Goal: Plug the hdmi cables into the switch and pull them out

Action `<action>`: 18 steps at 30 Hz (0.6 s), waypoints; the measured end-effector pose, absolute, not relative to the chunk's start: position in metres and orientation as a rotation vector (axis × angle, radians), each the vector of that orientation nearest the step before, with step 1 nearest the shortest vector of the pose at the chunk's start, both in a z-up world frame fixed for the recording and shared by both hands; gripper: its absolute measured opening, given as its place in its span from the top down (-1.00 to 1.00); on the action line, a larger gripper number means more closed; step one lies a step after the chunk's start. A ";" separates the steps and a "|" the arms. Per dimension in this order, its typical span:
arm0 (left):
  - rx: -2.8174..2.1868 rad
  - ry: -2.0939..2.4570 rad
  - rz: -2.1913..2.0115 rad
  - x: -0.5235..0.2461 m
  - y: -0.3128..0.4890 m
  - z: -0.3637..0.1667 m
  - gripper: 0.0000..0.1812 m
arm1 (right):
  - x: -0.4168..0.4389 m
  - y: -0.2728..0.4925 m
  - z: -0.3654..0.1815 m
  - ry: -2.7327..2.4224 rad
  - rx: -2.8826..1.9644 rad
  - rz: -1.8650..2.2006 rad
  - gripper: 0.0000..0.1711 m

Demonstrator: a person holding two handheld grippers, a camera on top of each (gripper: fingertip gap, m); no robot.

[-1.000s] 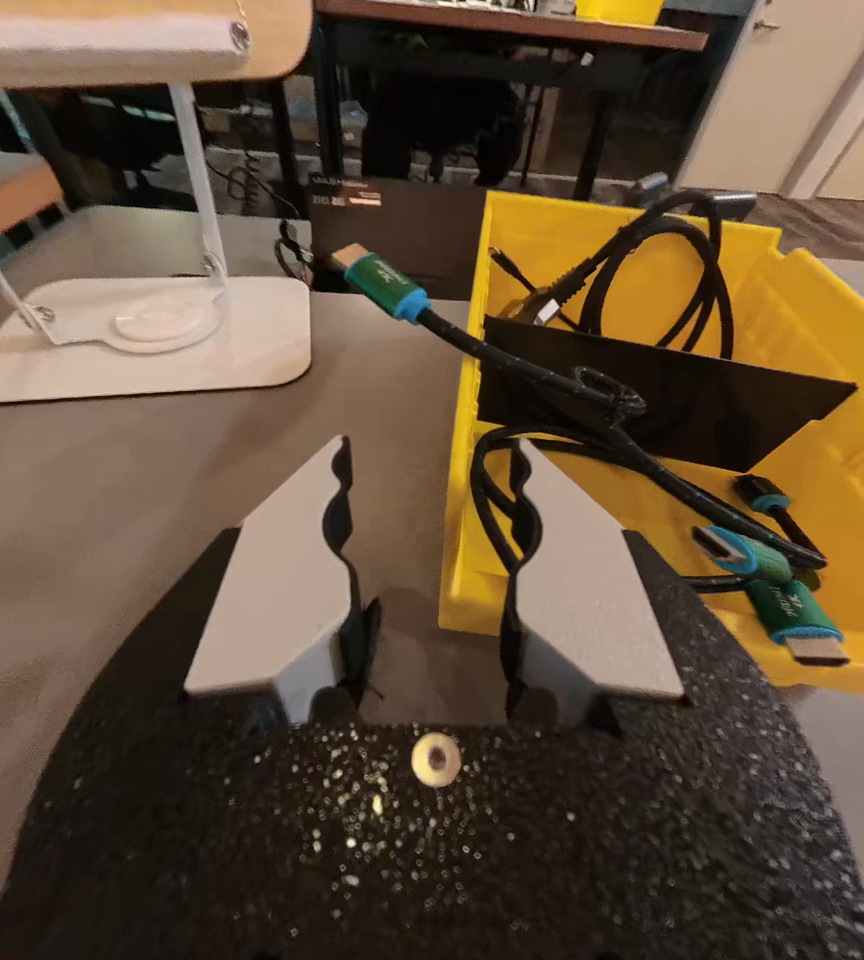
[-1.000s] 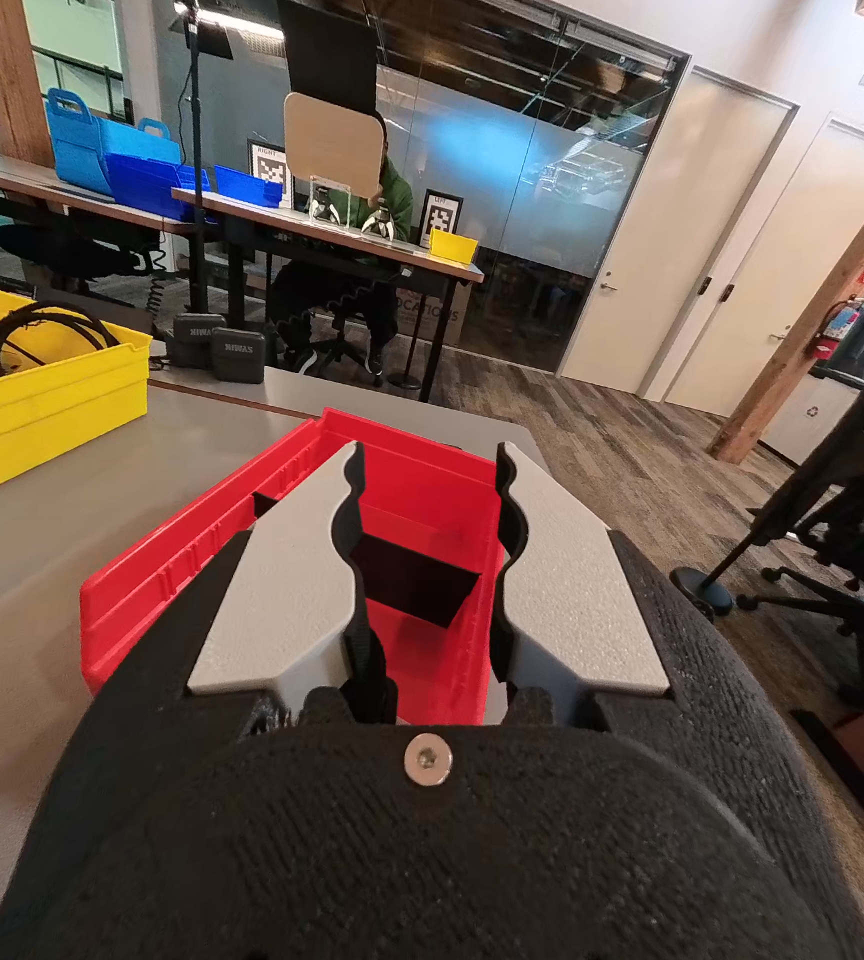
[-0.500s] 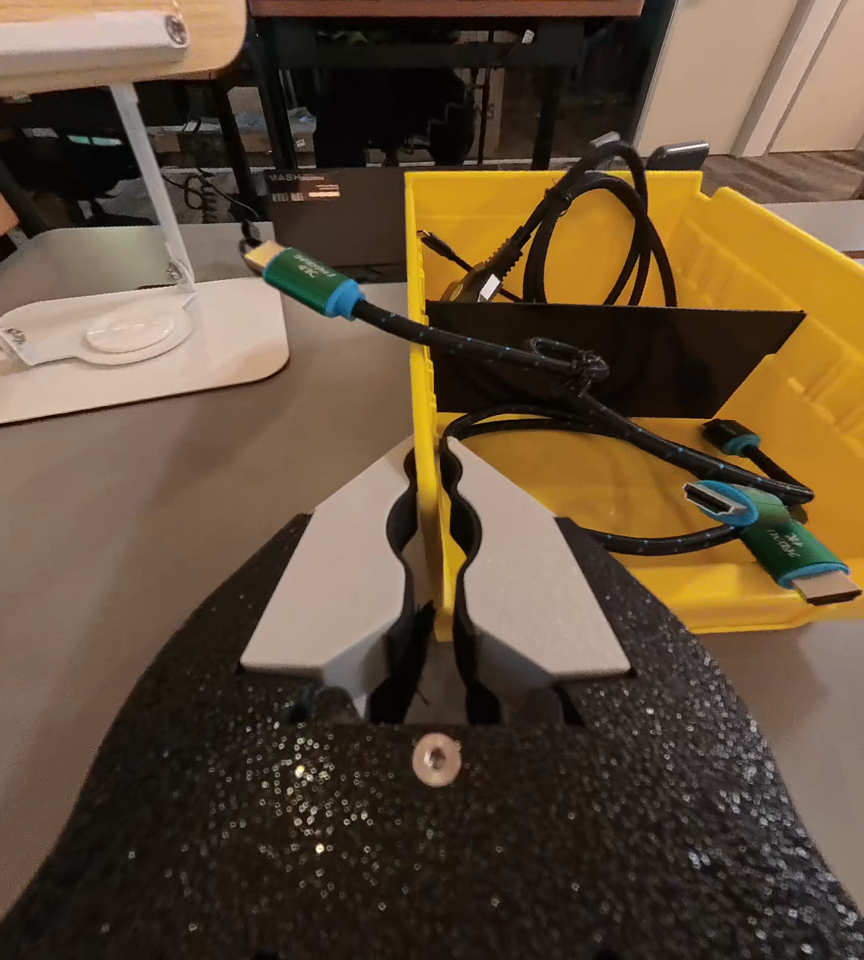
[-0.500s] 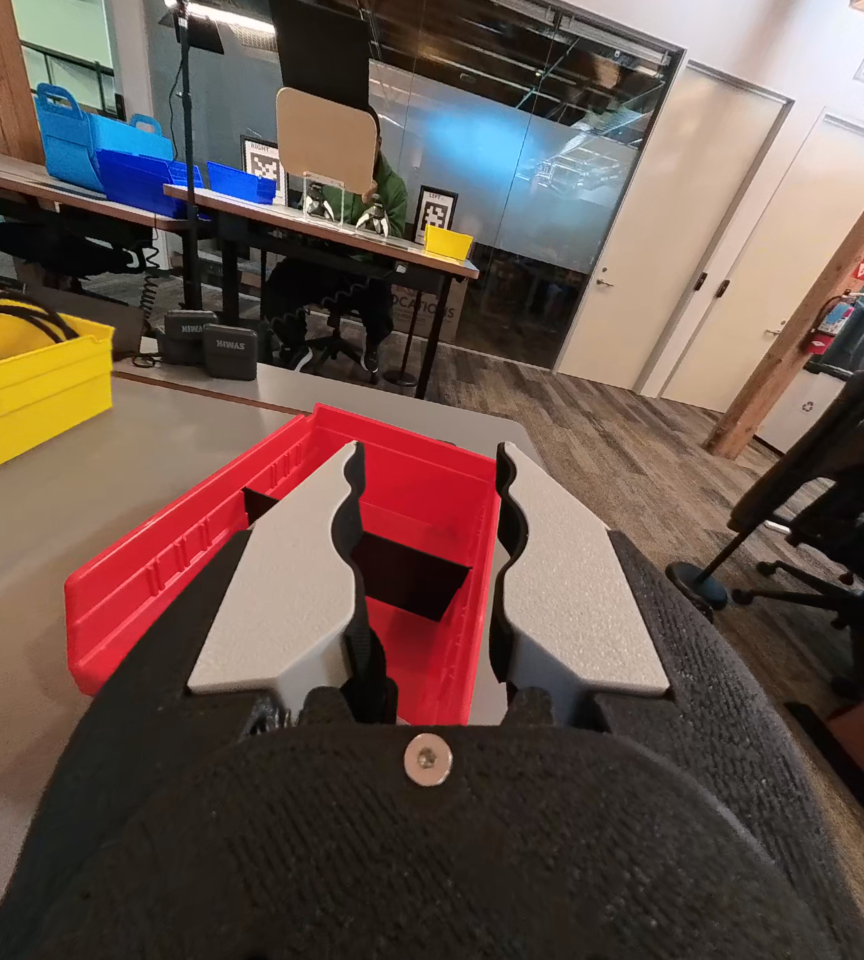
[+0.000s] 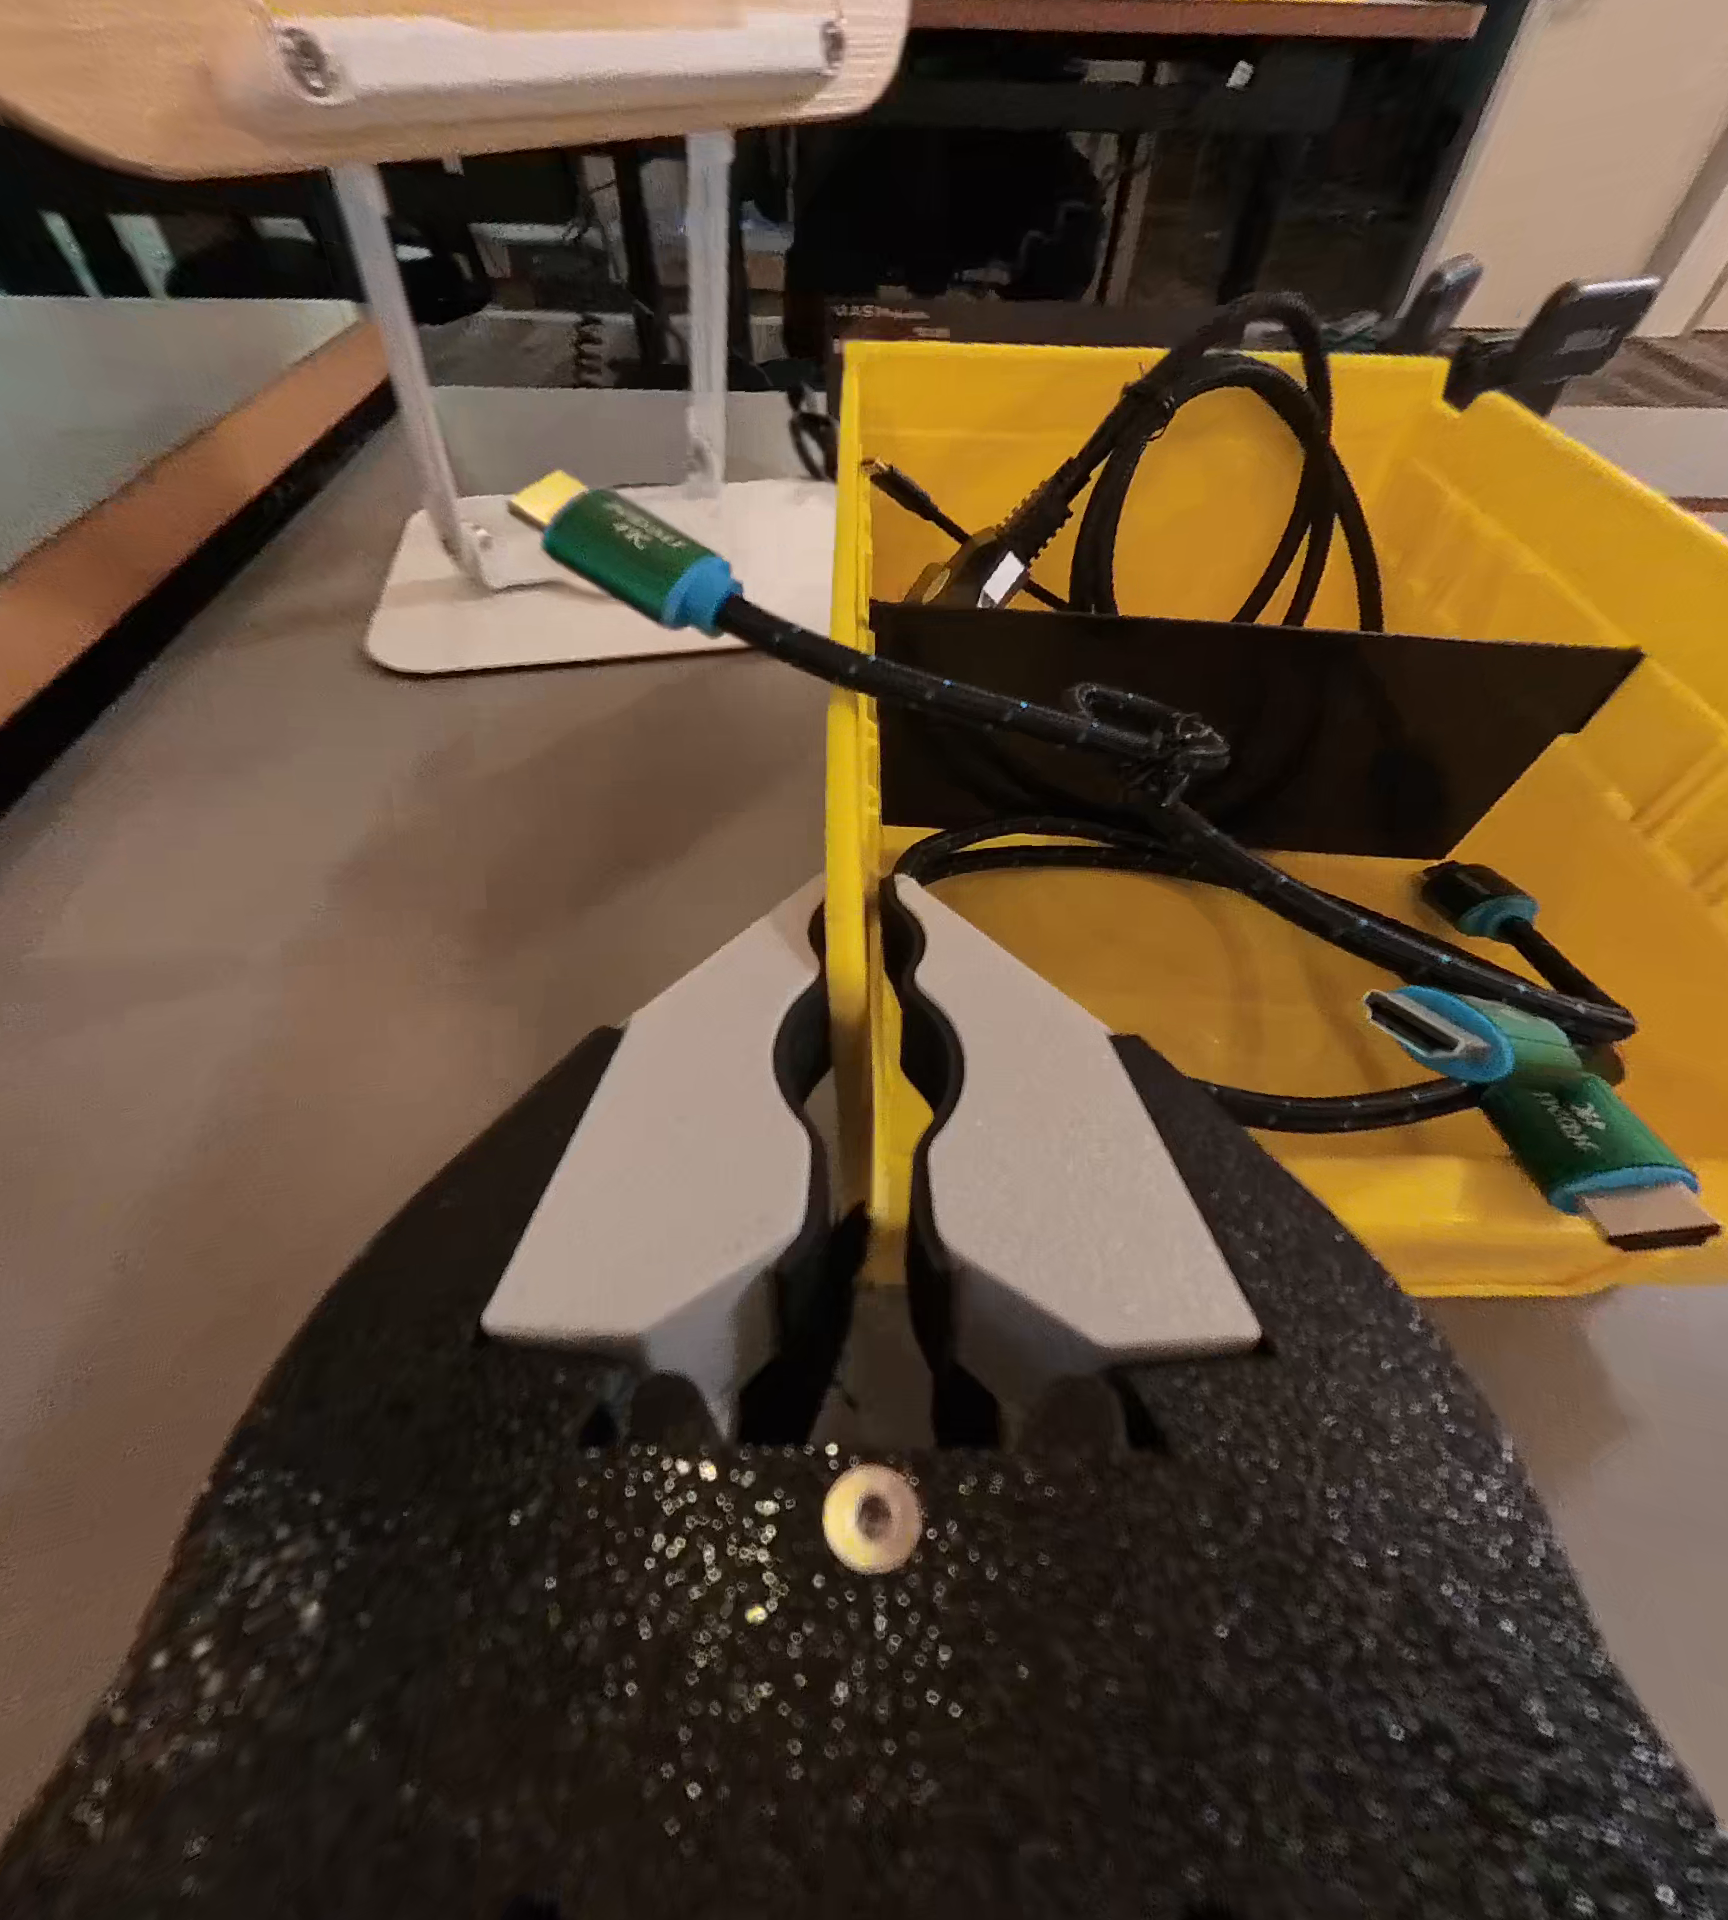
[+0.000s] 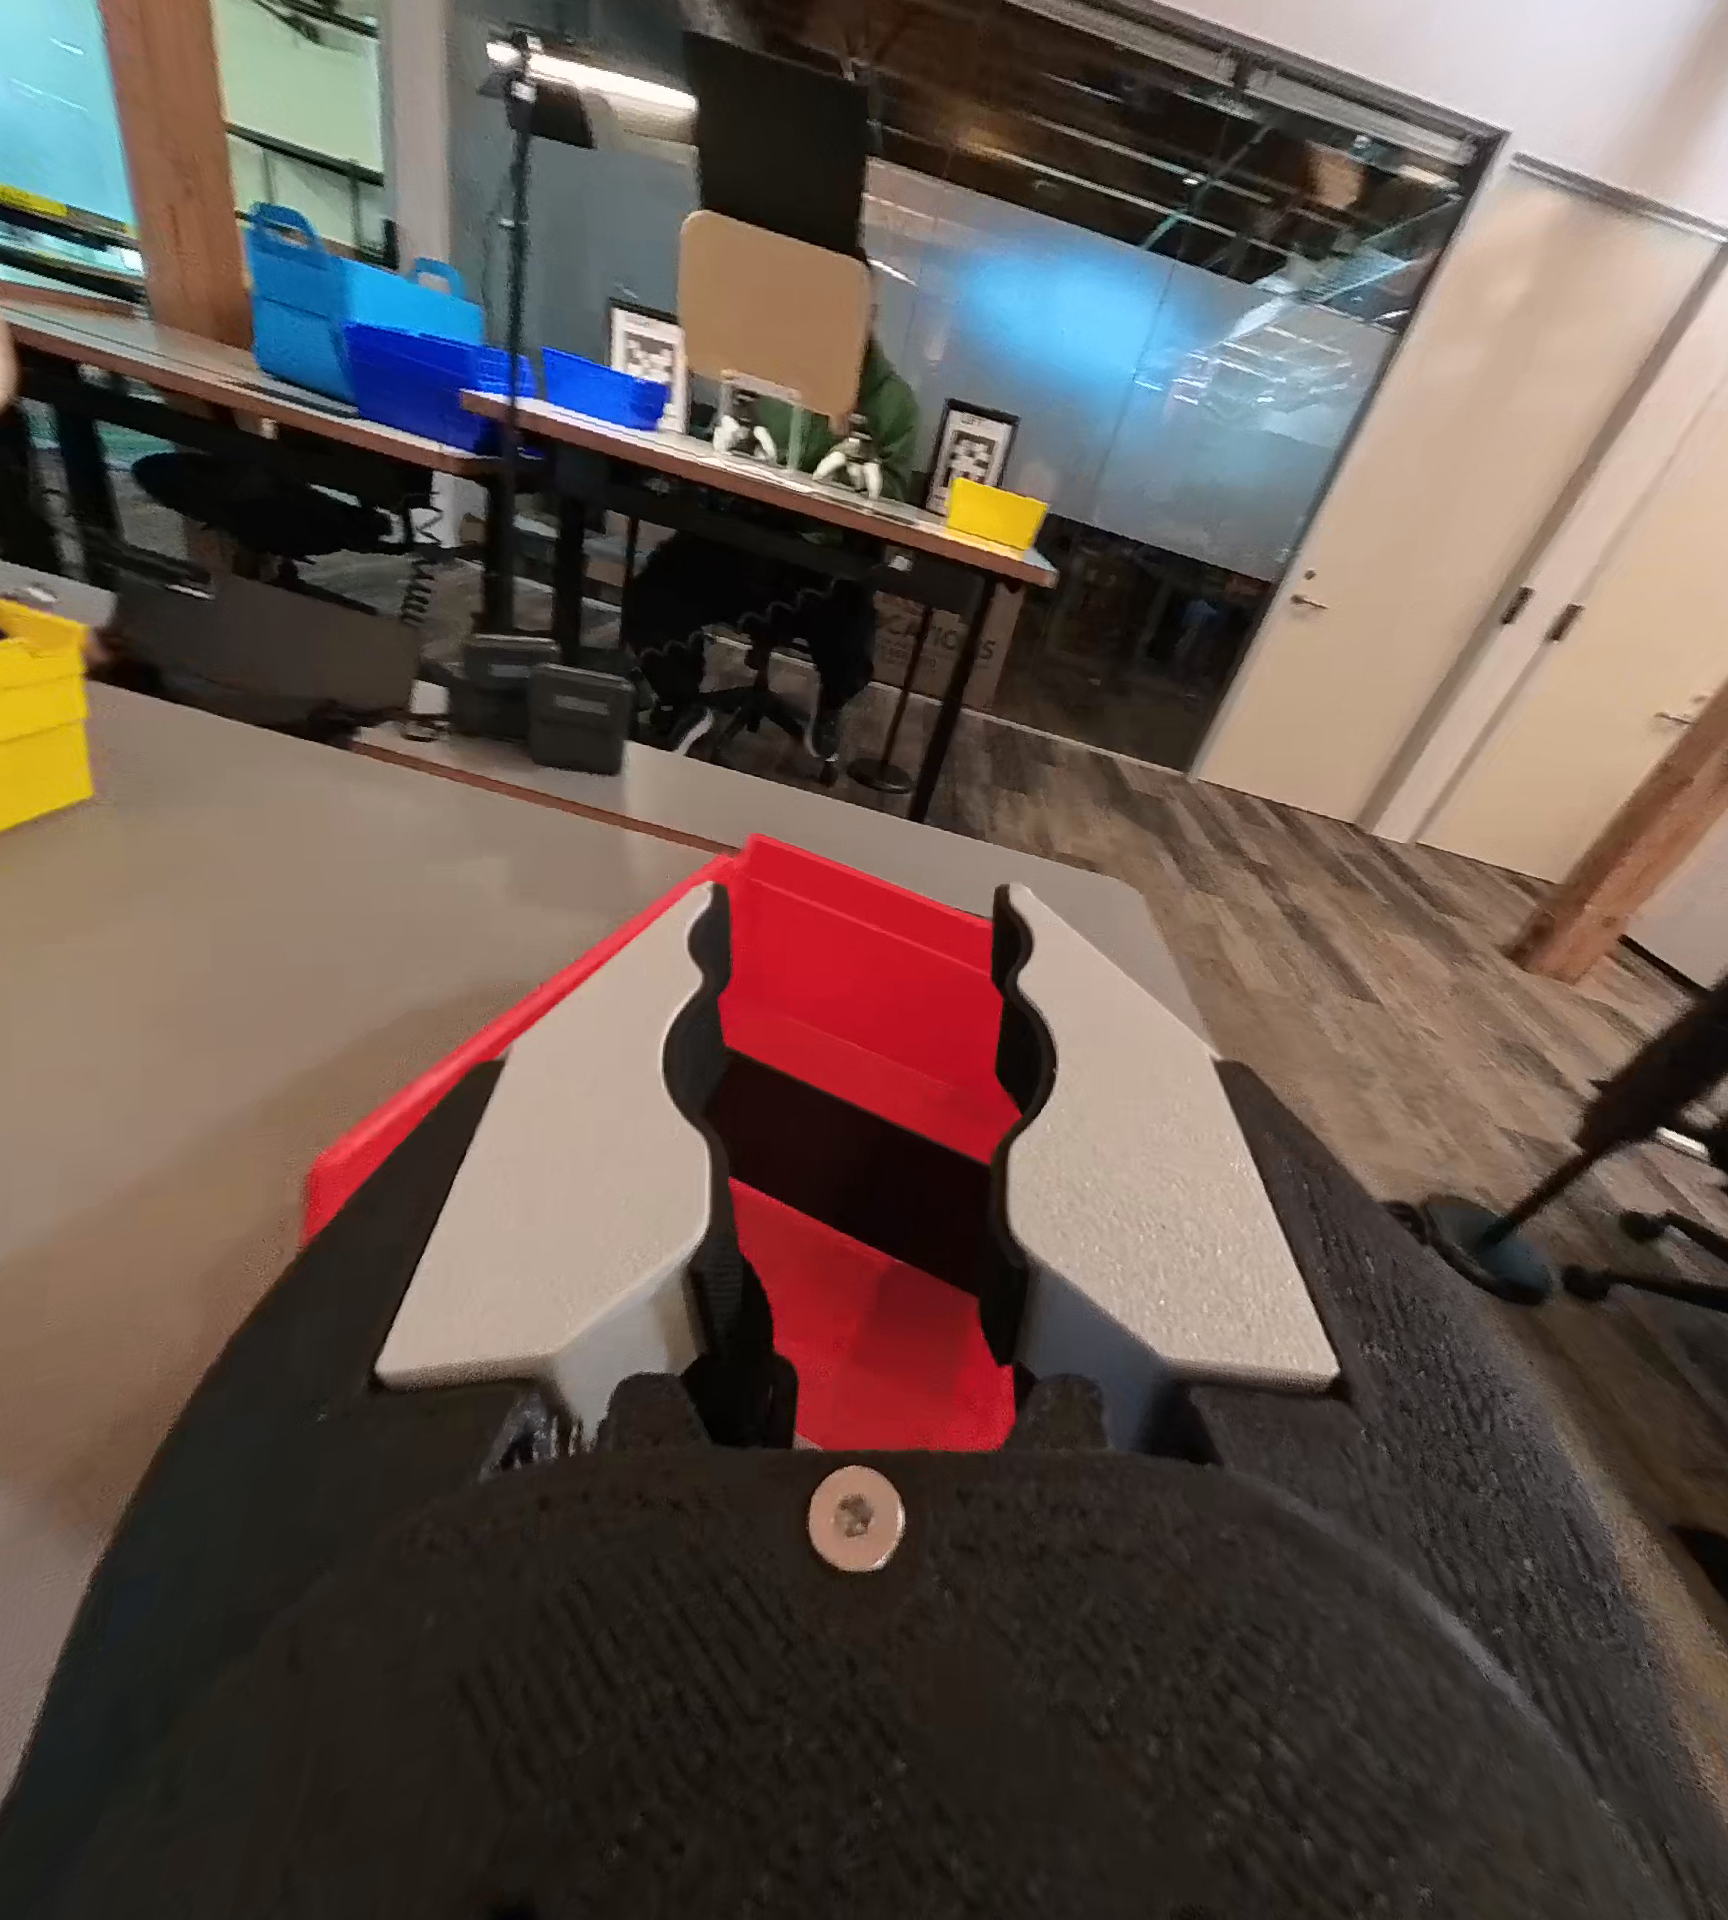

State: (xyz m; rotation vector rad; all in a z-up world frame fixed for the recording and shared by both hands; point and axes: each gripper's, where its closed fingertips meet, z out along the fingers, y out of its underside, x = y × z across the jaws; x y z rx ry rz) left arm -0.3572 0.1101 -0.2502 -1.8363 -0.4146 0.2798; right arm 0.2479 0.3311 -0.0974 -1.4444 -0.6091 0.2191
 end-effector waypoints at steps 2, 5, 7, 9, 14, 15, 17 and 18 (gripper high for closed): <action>-1.832 -0.408 0.280 -0.362 0.098 -0.250 0.97 | 0.223 0.325 -0.099 -0.653 -1.429 0.289 0.42; -1.793 -0.401 0.396 -0.374 0.076 -0.240 0.72 | 0.174 0.309 -0.105 -0.724 -1.395 0.470 0.42; -1.731 -0.417 0.480 -0.382 0.058 -0.224 0.43 | 0.138 0.294 -0.110 -0.778 -1.350 0.610 0.40; -1.631 -0.487 0.462 -0.380 0.044 -0.211 0.43 | 0.103 0.278 -0.118 -0.833 -1.297 0.733 0.38; -1.383 -0.485 0.627 -0.378 0.002 -0.200 0.35 | 0.026 0.281 -0.145 -0.846 -1.241 0.786 0.38; -1.339 -0.486 0.644 -0.378 -0.005 -0.200 0.35 | 0.012 0.288 -0.147 -0.835 -1.217 0.757 0.39; -1.297 -0.469 0.581 -0.373 -0.007 -0.193 0.36 | -0.017 0.304 -0.150 -0.819 -1.165 0.723 0.44; -1.285 -0.466 0.543 -0.371 -0.005 -0.191 0.36 | -0.033 0.313 -0.153 -0.819 -1.146 0.714 0.46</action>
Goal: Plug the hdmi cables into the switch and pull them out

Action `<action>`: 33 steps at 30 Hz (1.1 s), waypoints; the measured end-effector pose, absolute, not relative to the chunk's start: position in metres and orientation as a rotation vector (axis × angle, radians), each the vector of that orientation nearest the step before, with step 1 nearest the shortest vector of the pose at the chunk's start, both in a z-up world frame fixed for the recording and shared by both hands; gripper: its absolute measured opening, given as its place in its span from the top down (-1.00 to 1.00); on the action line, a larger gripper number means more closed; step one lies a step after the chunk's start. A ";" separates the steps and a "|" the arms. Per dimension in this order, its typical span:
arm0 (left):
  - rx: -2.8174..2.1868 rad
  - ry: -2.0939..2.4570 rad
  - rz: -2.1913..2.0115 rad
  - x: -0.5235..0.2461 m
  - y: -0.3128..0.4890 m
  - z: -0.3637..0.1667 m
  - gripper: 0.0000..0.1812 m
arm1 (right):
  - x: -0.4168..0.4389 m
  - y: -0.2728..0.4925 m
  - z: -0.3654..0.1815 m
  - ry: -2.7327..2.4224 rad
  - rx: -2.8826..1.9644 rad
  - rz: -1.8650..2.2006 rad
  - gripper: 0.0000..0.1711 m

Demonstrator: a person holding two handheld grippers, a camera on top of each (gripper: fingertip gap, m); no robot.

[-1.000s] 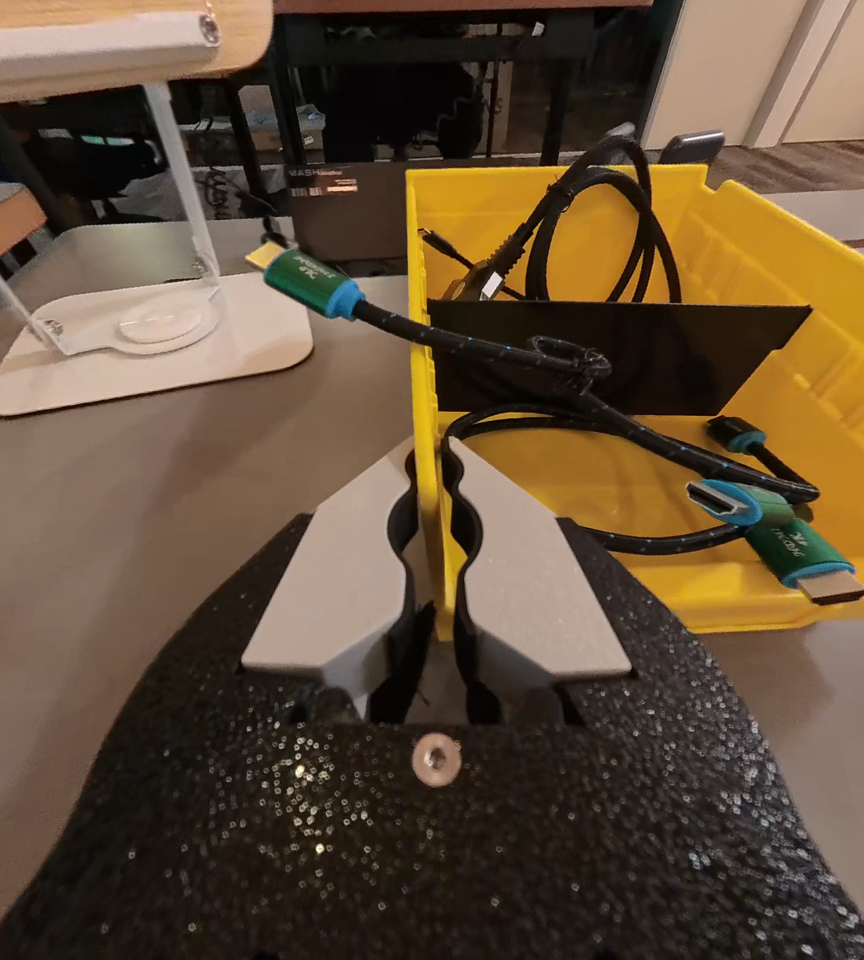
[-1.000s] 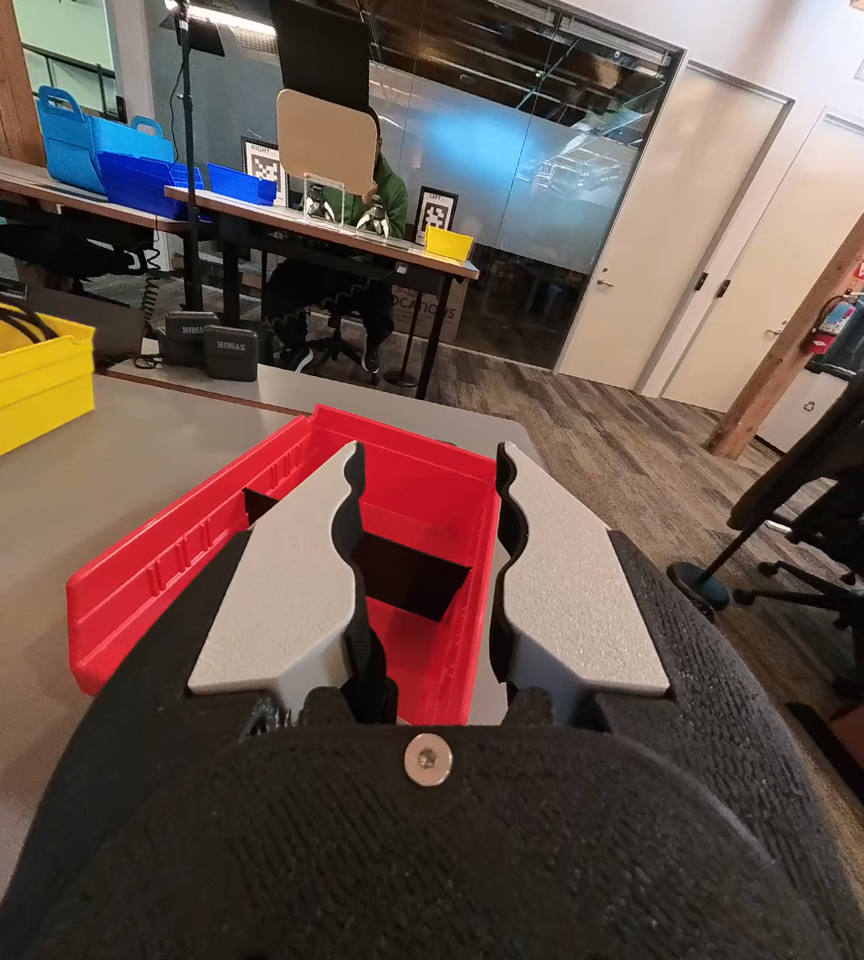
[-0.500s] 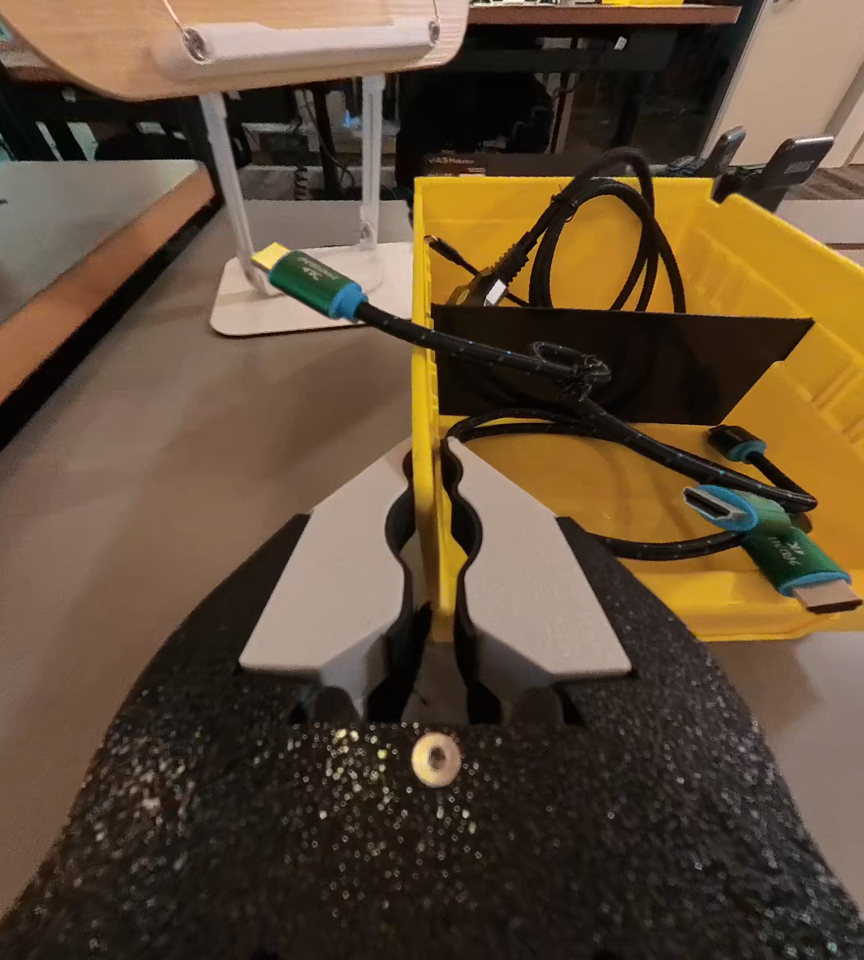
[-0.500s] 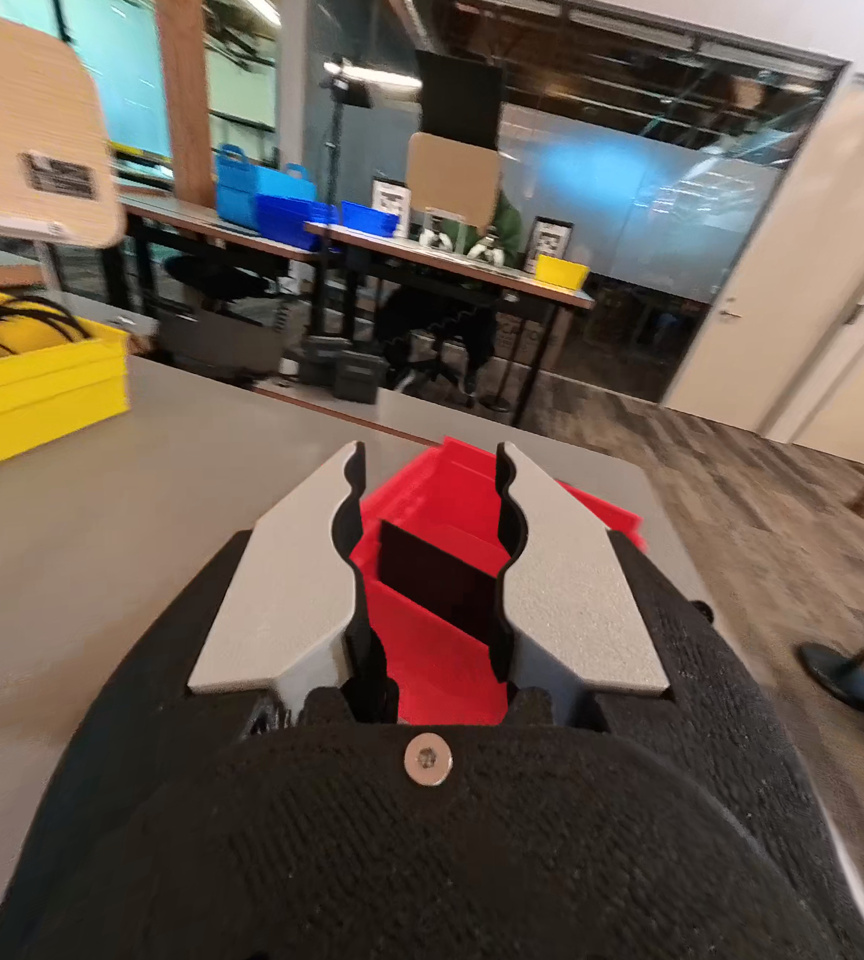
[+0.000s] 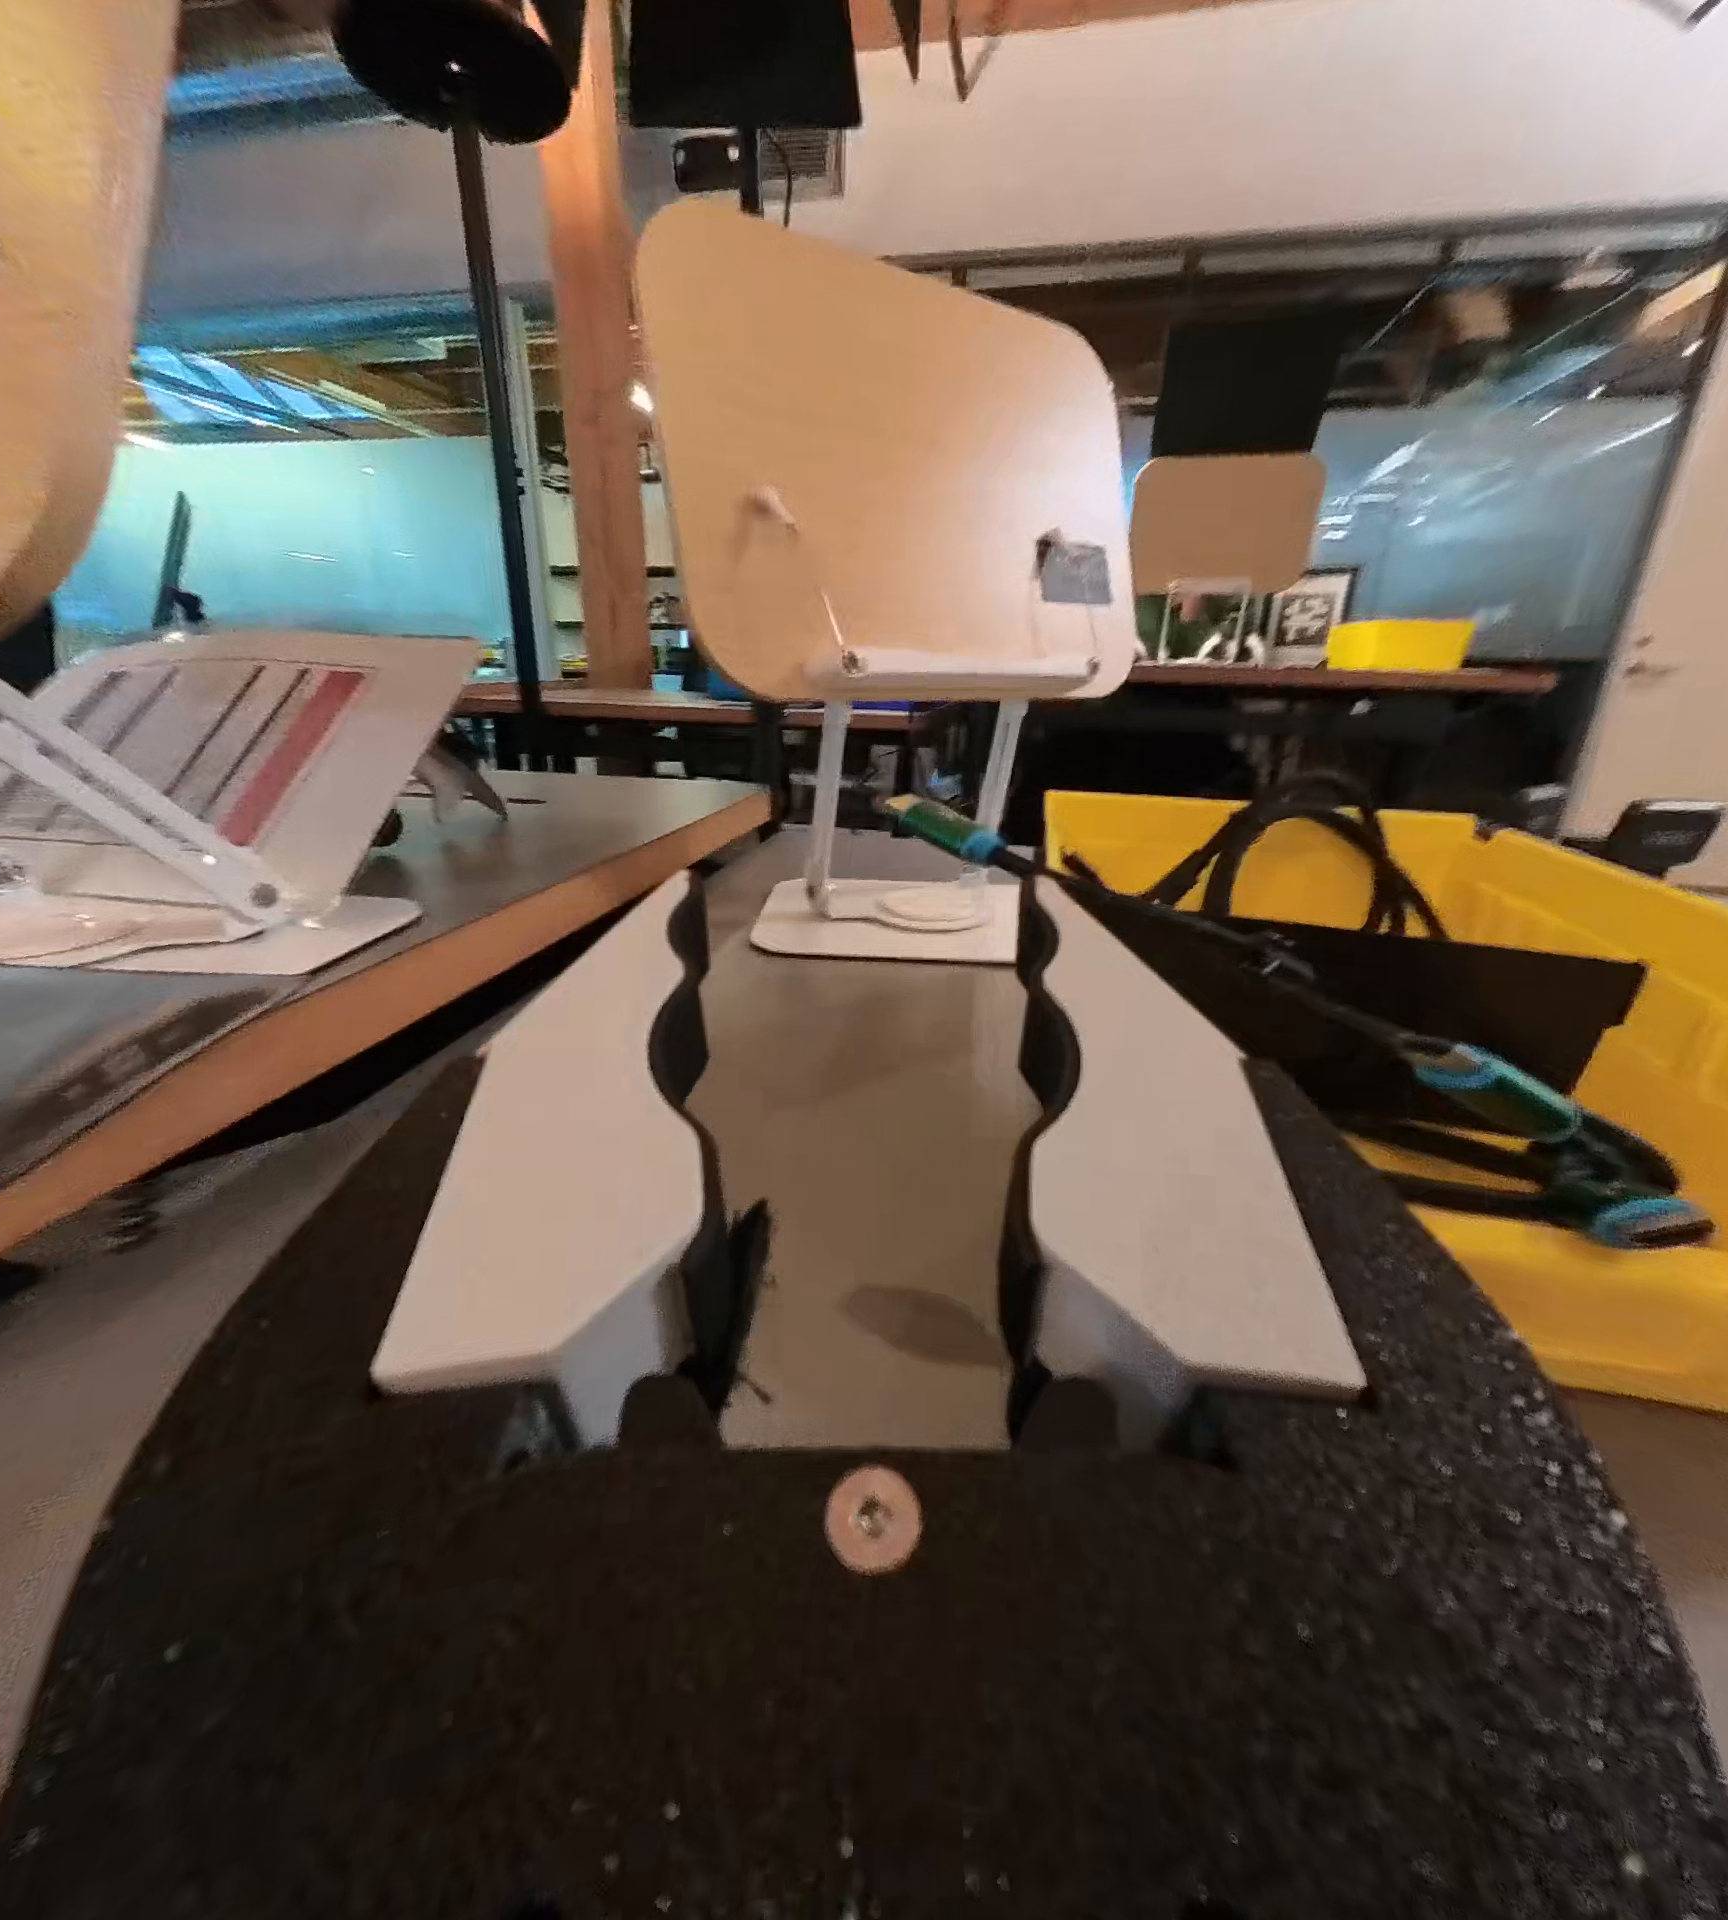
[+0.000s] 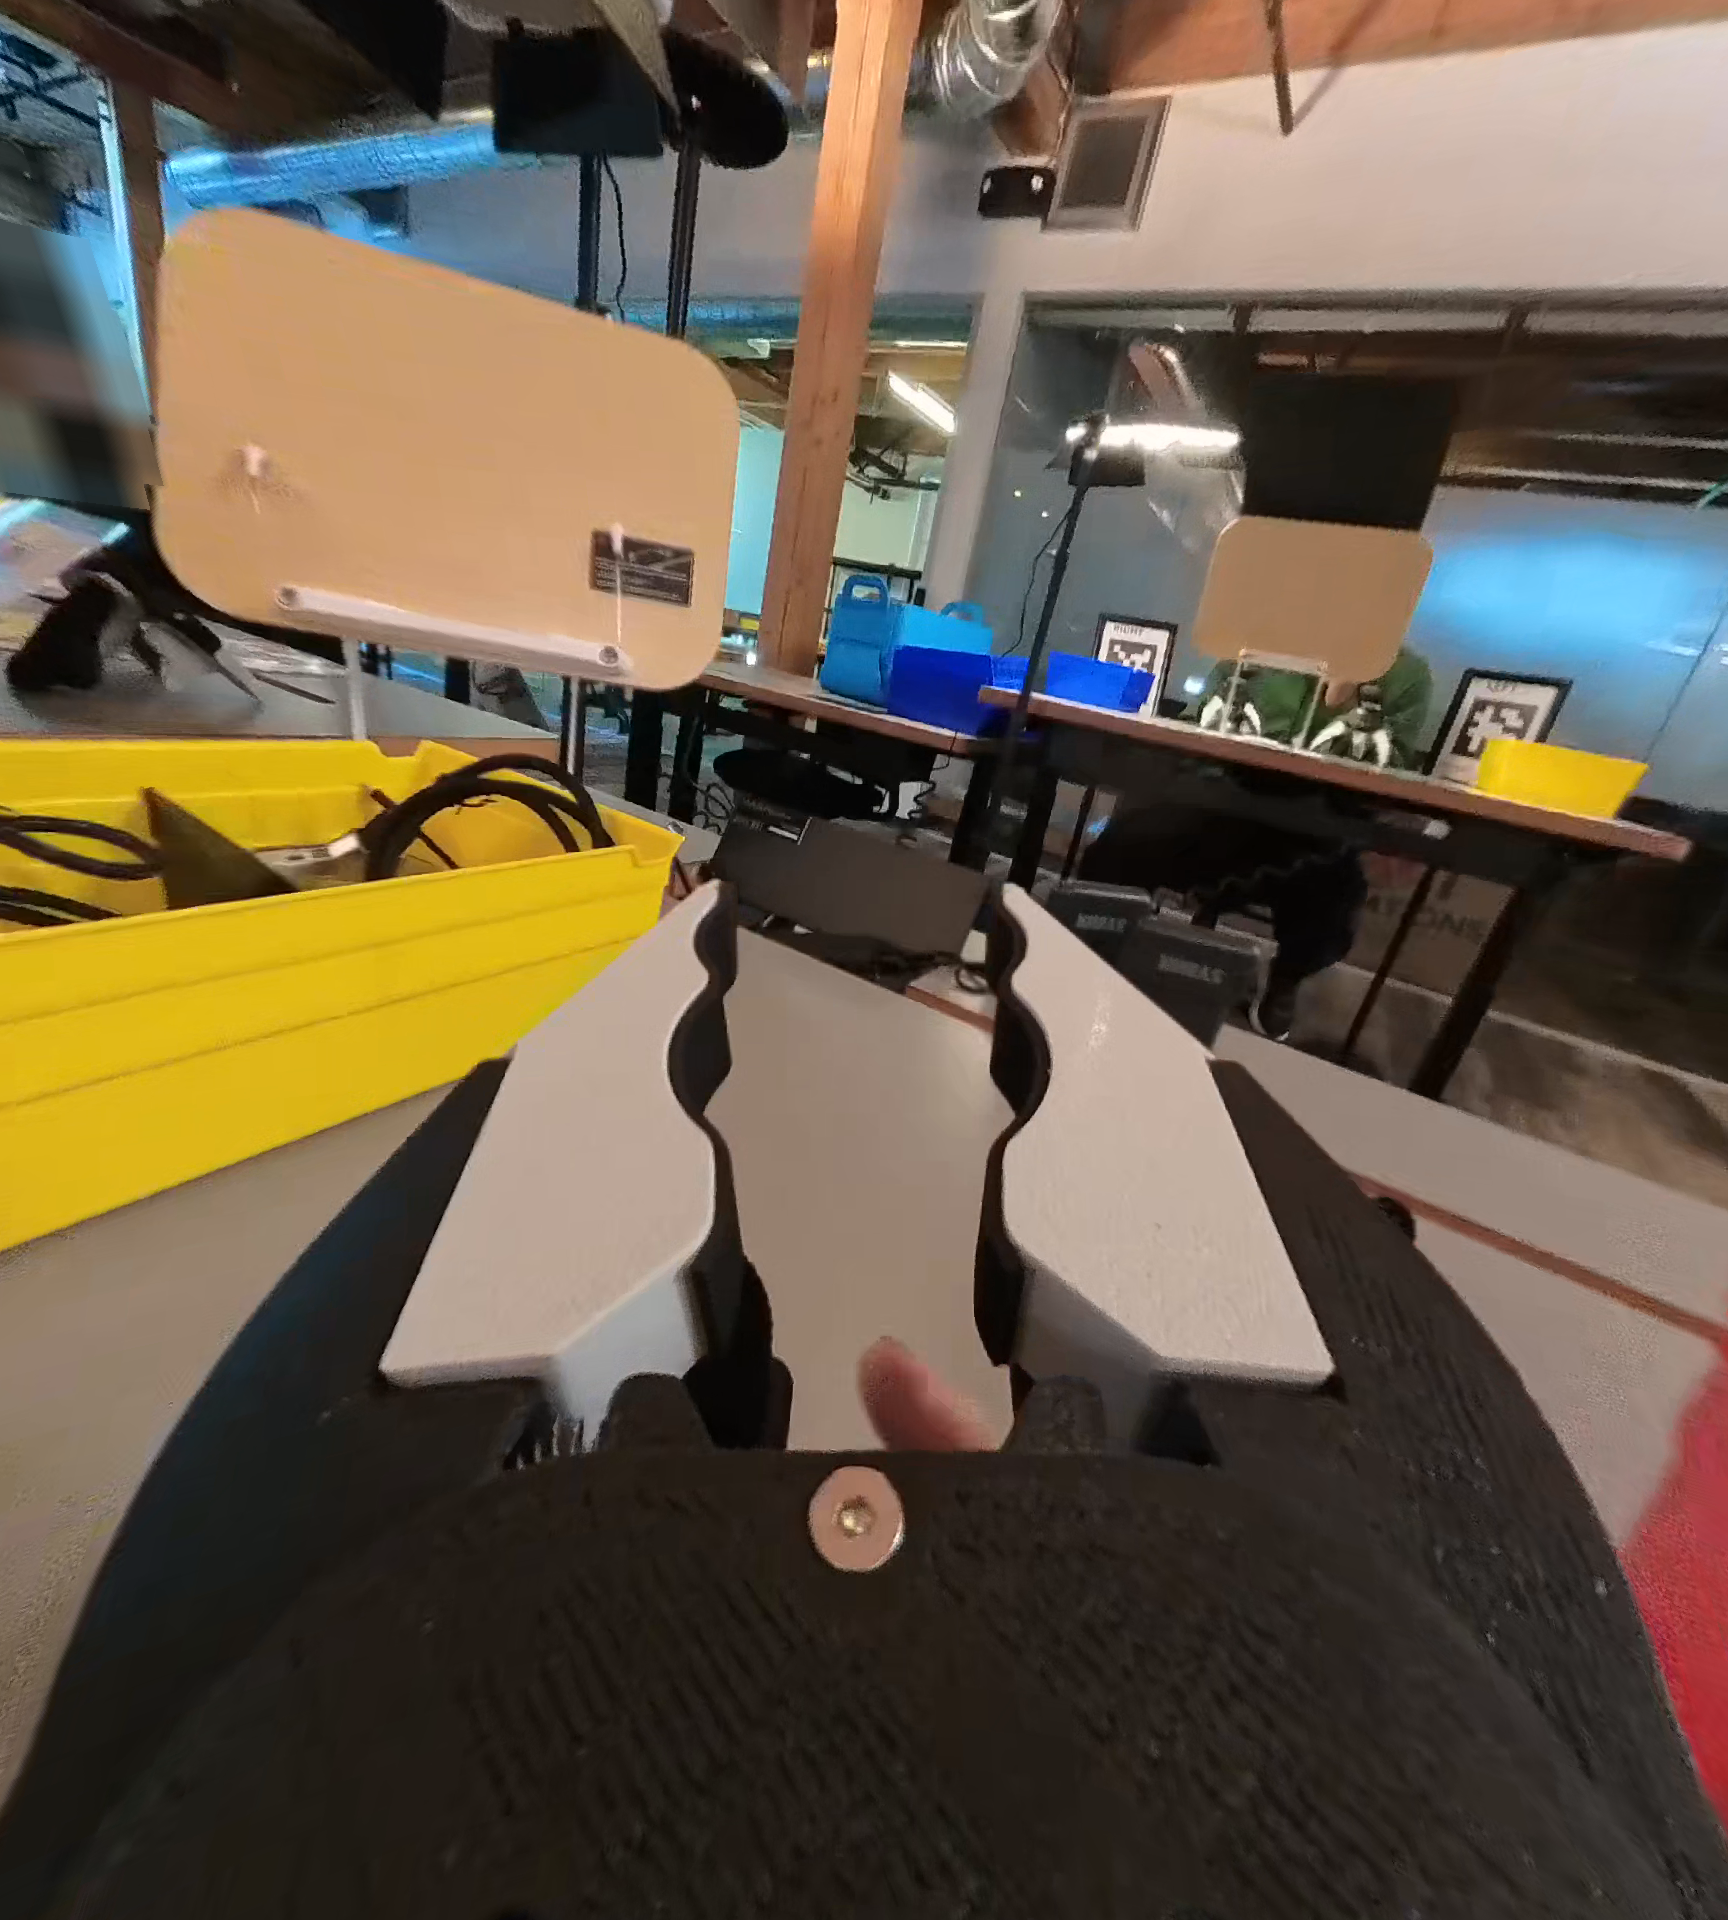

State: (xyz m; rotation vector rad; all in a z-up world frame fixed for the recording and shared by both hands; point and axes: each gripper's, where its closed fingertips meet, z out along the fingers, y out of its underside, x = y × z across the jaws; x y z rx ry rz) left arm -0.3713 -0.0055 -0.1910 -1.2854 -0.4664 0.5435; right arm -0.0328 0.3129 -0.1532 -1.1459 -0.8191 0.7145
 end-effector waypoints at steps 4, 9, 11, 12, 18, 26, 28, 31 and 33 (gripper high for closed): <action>-1.265 -0.457 0.512 -0.366 -0.001 -0.194 0.35 | -0.090 0.337 -0.177 -0.889 -1.064 0.688 0.54; -1.247 -0.380 0.568 -0.360 0.004 -0.192 0.32 | -0.109 0.350 -0.206 -0.994 -1.001 0.529 0.59; -1.233 -0.344 0.611 -0.357 0.006 -0.190 0.31 | -0.104 0.341 -0.206 -1.012 -0.961 0.539 0.60; -1.233 -0.330 0.629 -0.356 0.007 -0.190 0.31 | -0.104 0.336 -0.208 -1.019 -0.957 0.562 0.60; -1.239 -0.309 0.667 -0.355 0.010 -0.190 0.41 | -0.112 0.332 -0.215 -1.079 -0.950 0.545 0.61; -1.290 -0.260 0.756 -0.348 0.015 -0.164 0.22 | -0.115 0.329 -0.218 -1.109 -0.938 0.523 0.62; -1.331 -0.220 0.773 -0.341 0.030 -0.145 0.25 | -0.115 0.330 -0.218 -1.103 -0.940 0.523 0.63; -1.477 -0.125 0.668 -0.332 0.083 -0.128 0.28 | -0.114 0.331 -0.217 -1.097 -0.943 0.525 0.63; -1.650 -0.051 0.552 -0.327 0.128 -0.134 0.27 | -0.114 0.331 -0.216 -1.093 -0.942 0.531 0.64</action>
